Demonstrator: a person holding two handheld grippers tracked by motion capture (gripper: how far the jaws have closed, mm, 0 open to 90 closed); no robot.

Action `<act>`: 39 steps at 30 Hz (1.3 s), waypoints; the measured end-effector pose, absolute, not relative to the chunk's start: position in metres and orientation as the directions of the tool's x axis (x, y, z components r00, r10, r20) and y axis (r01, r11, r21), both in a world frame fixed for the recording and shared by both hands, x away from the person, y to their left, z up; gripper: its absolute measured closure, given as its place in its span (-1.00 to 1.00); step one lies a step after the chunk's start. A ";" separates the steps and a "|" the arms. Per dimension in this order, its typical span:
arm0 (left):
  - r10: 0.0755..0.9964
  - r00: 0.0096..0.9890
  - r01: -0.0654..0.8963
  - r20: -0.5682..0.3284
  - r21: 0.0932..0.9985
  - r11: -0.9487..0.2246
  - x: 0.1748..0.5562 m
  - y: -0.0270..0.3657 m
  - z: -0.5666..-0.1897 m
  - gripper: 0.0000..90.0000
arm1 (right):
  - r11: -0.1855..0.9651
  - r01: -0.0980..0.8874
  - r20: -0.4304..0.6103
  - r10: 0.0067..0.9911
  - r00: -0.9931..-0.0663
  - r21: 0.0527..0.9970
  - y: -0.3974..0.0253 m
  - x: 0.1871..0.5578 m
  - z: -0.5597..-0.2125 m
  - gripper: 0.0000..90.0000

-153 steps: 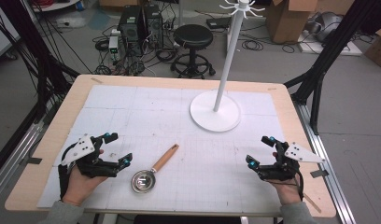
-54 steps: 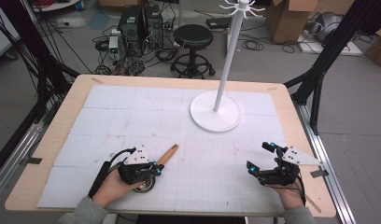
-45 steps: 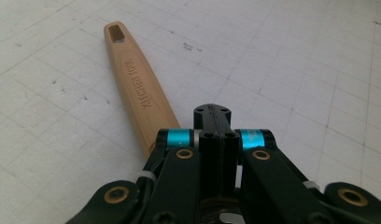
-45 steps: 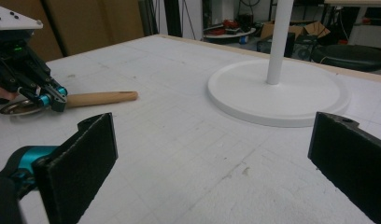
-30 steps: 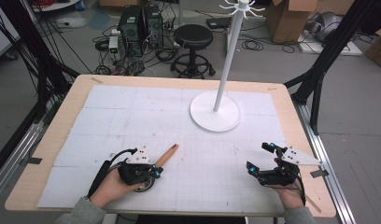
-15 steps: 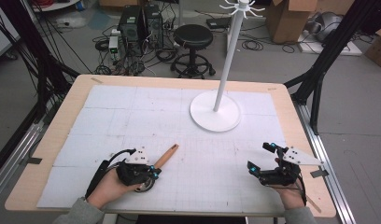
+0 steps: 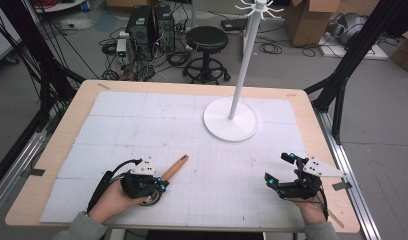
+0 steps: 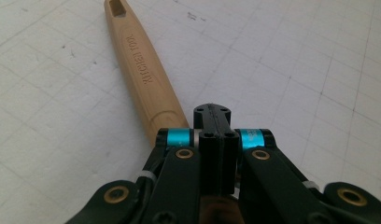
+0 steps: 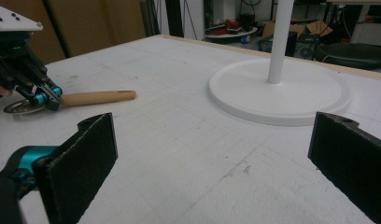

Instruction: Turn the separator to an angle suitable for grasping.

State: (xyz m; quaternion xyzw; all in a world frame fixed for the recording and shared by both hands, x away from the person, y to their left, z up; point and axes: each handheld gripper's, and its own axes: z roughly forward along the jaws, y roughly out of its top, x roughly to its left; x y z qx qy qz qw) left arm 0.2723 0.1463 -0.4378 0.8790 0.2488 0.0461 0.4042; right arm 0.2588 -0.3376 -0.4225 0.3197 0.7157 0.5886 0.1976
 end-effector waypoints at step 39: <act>0.510 0.841 0.440 -0.181 0.777 -0.450 0.280 0.201 -0.430 0.99 | 0.122 0.233 0.088 0.686 -0.722 0.965 -0.333 0.260 -0.424 -0.99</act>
